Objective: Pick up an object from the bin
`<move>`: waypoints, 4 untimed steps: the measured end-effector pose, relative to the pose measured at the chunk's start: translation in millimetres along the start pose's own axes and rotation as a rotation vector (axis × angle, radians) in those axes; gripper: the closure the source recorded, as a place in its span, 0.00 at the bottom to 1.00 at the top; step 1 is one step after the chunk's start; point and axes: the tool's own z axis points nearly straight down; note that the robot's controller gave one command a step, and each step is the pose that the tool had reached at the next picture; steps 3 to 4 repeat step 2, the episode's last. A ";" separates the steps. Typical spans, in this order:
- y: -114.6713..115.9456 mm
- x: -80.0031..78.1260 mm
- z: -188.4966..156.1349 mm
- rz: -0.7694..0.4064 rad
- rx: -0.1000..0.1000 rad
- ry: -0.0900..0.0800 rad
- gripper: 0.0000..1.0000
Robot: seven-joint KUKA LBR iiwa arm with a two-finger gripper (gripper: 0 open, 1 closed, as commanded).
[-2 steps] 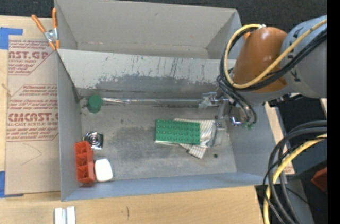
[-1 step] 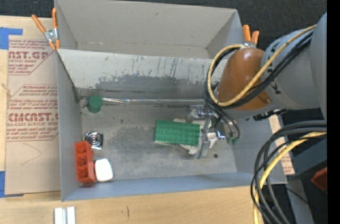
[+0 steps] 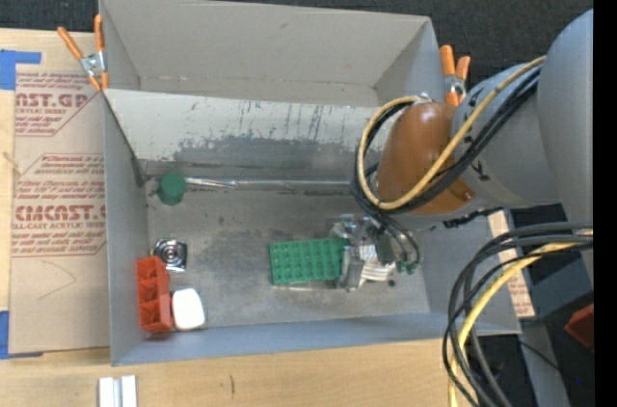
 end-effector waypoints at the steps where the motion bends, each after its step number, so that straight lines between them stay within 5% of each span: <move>1: 0.0 0.0 0.0 0.000 0.000 0.000 1.00; 2: 16.1 -15.6 -139.9 -0.022 0.000 -0.003 1.00; 4: 16.1 -15.6 -139.9 -0.022 0.000 -0.003 1.00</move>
Offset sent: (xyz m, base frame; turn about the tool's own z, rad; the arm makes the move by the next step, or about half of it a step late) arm 0.0135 0.0160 0.1401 -0.0210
